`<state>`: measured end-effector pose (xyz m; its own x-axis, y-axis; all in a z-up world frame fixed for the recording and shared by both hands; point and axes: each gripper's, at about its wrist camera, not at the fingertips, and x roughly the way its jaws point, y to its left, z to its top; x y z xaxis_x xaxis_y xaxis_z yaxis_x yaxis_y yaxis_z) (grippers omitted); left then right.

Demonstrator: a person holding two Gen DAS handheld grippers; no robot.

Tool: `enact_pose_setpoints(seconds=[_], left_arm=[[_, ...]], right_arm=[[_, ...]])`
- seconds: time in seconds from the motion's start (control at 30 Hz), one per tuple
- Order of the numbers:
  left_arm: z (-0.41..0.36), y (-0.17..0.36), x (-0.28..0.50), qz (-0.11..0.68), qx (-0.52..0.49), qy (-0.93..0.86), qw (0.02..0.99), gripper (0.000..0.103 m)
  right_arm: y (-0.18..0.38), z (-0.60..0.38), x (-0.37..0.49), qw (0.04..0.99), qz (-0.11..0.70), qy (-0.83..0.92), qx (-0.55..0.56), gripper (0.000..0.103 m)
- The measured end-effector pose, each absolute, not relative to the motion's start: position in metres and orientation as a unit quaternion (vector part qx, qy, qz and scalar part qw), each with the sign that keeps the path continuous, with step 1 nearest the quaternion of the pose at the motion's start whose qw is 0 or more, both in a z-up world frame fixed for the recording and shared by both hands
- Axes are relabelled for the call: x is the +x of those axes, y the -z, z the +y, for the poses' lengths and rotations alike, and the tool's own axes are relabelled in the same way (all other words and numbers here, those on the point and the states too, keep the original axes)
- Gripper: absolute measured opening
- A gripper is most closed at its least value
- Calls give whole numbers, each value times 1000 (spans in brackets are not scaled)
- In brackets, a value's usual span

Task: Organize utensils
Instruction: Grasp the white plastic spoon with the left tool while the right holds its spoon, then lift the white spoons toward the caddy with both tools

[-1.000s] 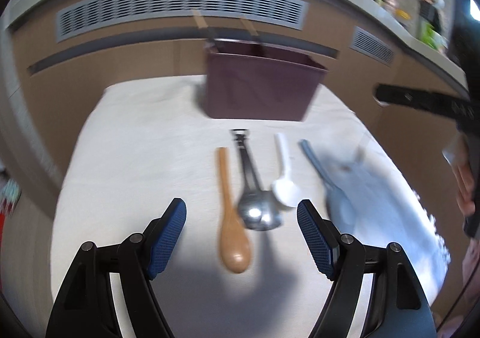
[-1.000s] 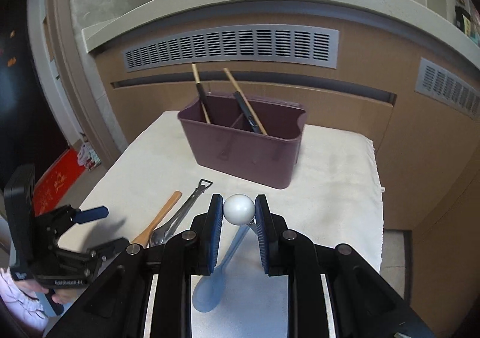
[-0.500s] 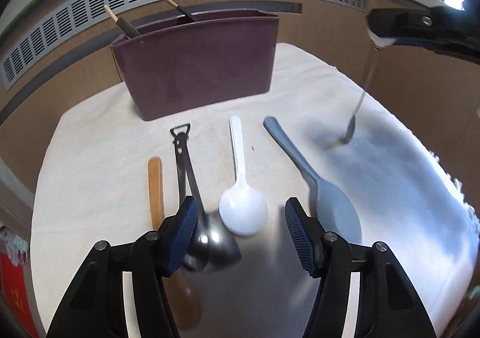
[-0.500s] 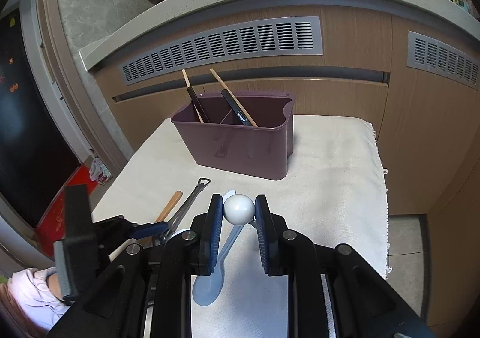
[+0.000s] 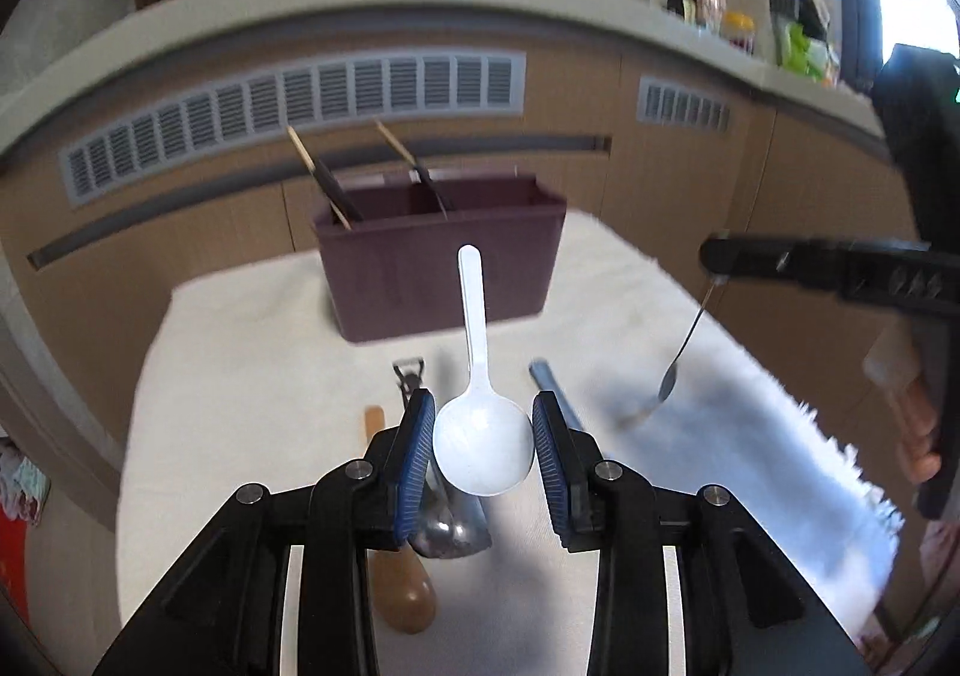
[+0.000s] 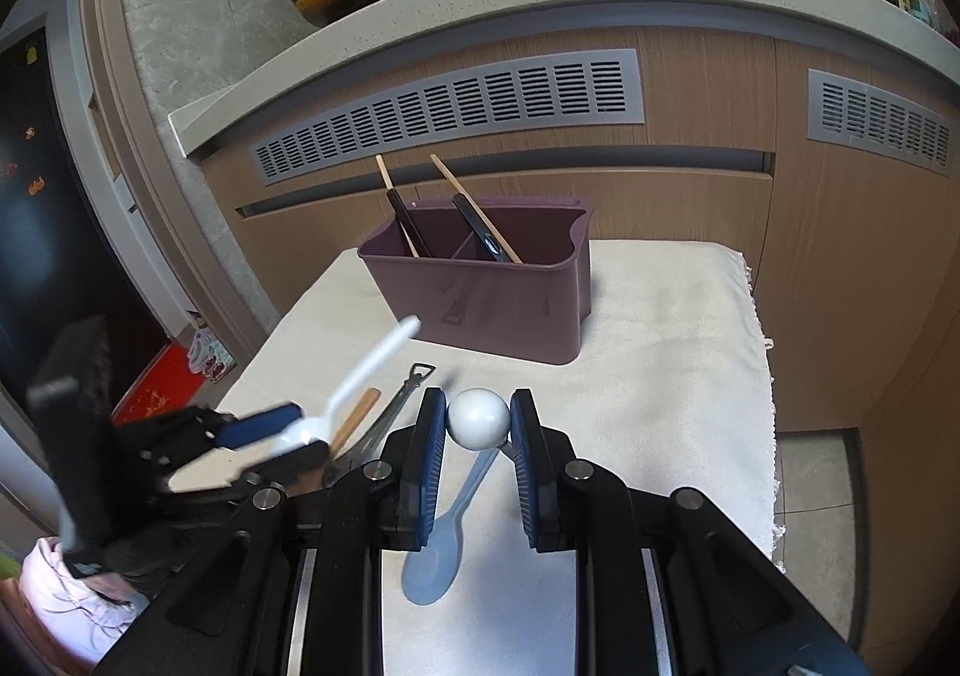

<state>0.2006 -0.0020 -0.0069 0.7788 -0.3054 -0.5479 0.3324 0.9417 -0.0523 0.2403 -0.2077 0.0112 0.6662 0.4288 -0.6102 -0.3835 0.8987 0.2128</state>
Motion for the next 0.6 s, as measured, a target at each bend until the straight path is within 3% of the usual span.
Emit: enact_pose_setpoints(seconds=[0.13, 0.27, 0.6], left_arm=[[7, -11, 189, 282, 13, 172, 944, 35], [8, -4, 189, 346, 9, 178, 921, 35], [2, 60, 172, 464, 41, 185, 865, 36]], right_arm=[[-19, -203, 232, 913, 337, -229, 29, 20], [-24, -199, 224, 910, 339, -238, 24, 20], [-20, -205, 213, 908, 350, -228, 20, 19]])
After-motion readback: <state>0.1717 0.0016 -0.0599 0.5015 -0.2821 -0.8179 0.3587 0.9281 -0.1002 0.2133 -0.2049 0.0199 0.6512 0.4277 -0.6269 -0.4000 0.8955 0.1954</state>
